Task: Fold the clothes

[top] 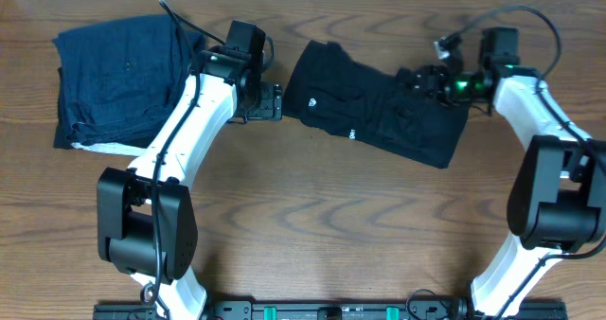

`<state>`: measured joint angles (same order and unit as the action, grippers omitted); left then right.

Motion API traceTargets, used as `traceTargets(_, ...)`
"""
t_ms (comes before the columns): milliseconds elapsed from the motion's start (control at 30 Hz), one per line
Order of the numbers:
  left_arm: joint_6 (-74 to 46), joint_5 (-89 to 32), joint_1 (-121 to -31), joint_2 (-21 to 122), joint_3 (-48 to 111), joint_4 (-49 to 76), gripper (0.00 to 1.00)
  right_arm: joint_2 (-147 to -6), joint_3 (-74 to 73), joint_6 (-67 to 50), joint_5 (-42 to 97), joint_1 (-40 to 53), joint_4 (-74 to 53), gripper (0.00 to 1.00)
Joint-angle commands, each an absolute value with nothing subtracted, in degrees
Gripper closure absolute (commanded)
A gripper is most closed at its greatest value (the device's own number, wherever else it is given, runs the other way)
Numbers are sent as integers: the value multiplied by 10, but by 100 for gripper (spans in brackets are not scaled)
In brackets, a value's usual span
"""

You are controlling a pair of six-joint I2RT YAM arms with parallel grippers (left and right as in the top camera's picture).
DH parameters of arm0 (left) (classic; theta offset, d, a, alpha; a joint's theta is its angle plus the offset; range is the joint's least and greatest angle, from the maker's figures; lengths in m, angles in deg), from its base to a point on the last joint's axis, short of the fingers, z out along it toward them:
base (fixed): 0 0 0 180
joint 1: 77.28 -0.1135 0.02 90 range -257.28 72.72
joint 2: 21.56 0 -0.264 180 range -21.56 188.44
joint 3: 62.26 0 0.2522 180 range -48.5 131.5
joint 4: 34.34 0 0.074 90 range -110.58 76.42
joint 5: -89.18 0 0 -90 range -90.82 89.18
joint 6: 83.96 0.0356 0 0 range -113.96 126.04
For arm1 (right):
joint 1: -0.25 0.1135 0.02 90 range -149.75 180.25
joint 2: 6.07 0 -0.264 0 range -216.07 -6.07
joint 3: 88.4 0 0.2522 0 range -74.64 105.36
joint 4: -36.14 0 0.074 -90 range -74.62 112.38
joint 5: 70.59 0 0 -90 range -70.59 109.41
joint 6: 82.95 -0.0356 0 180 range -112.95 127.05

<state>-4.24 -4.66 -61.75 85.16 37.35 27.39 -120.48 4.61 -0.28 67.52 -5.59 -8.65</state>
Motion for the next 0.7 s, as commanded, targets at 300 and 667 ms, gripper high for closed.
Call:
traceTargets(300,-37,-37,-616,856,359,264,17,-1202,48,33,494,-59,-190,93)
traceTargets(667,-37,-37,-616,856,359,267,17,-1203,32,33,399,29,-190,94)
